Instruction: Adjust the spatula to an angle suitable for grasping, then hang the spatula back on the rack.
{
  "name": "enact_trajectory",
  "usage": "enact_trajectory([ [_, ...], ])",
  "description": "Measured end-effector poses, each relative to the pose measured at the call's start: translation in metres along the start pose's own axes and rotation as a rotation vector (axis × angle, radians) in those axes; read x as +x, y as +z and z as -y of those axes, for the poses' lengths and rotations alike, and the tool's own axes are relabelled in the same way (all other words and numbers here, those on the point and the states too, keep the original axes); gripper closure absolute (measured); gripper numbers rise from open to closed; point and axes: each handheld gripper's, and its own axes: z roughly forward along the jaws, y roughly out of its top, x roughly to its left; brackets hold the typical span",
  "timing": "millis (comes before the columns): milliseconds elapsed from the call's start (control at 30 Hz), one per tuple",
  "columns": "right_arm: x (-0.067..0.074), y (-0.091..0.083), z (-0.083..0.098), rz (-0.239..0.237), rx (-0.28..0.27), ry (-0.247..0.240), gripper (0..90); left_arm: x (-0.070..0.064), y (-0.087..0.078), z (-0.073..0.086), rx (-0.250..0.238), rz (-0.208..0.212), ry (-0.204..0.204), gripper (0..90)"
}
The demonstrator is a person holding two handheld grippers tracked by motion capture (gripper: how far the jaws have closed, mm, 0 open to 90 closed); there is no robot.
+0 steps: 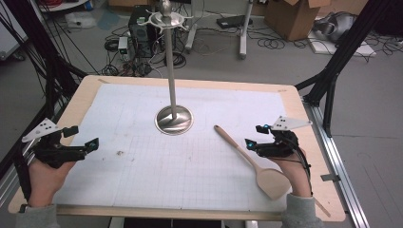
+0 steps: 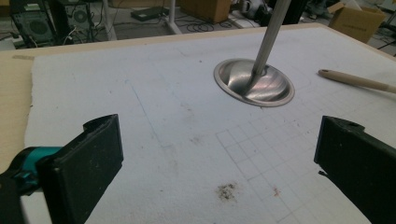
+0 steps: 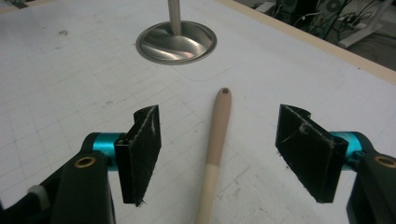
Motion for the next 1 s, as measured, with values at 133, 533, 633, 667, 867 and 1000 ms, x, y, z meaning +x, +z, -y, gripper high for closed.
enact_trajectory([
  [133, -0.003, -0.004, 0.009, 0.015, -0.029, 0.029, 29.1, 0.001, 0.002, 0.001, 0.009, 0.001, 0.0, 1.7],
  [533, -0.01, -0.006, 0.024, 0.066, -0.026, 0.076, 29.0, -0.003, 0.007, 0.003, 0.02, 0.004, 0.004, 1.7],
  [633, -0.01, -0.007, 0.023, 0.057, -0.029, 0.078, 29.0, -0.002, 0.006, 0.002, 0.02, 0.005, 0.005, 1.7],
  [667, -0.01, -0.006, 0.022, 0.053, -0.027, 0.071, 29.0, -0.002, 0.005, 0.002, 0.019, 0.002, 0.003, 1.7],
  [867, -0.012, -0.002, 0.018, 0.049, -0.03, 0.087, 28.9, 0.002, 0.002, -0.001, -0.005, 0.005, -0.01, 1.7],
  [1000, -0.008, 0.002, 0.019, 0.069, -0.008, 0.075, 28.9, 0.001, 0.005, -0.002, -0.006, 0.015, -0.009, 1.7],
])
